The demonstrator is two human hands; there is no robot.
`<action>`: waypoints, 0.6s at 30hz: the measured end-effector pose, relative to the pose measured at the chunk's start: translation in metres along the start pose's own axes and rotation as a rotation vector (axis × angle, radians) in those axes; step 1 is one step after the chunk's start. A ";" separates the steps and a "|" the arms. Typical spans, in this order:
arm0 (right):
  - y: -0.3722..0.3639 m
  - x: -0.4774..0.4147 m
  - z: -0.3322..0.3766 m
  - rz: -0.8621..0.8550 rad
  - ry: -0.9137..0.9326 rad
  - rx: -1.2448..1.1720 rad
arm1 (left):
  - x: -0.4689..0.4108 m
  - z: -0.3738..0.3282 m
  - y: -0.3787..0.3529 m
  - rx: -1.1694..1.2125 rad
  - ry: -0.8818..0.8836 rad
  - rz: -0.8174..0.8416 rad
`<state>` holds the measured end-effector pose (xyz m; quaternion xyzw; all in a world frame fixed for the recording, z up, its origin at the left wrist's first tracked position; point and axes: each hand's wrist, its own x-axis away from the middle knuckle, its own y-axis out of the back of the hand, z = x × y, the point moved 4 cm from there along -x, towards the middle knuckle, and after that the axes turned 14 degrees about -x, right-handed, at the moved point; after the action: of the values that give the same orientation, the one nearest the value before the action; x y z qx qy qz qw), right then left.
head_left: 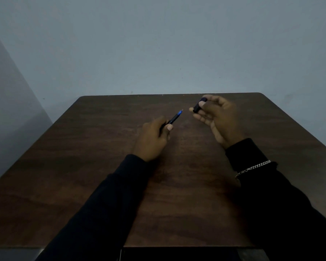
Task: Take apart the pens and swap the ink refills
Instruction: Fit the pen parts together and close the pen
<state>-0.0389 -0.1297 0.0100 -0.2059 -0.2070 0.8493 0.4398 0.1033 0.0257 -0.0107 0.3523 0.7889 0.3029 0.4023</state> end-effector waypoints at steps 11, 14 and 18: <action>-0.006 0.003 0.001 0.092 0.091 0.004 | 0.000 -0.003 -0.002 0.053 -0.057 0.023; -0.007 0.004 0.001 0.102 0.092 0.039 | 0.000 -0.004 -0.003 0.061 -0.050 0.028; -0.008 0.006 0.000 0.124 0.093 0.065 | -0.001 -0.003 -0.004 0.055 -0.046 0.033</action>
<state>-0.0367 -0.1203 0.0138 -0.2430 -0.1456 0.8708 0.4019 0.1002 0.0225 -0.0123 0.3830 0.7814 0.2796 0.4056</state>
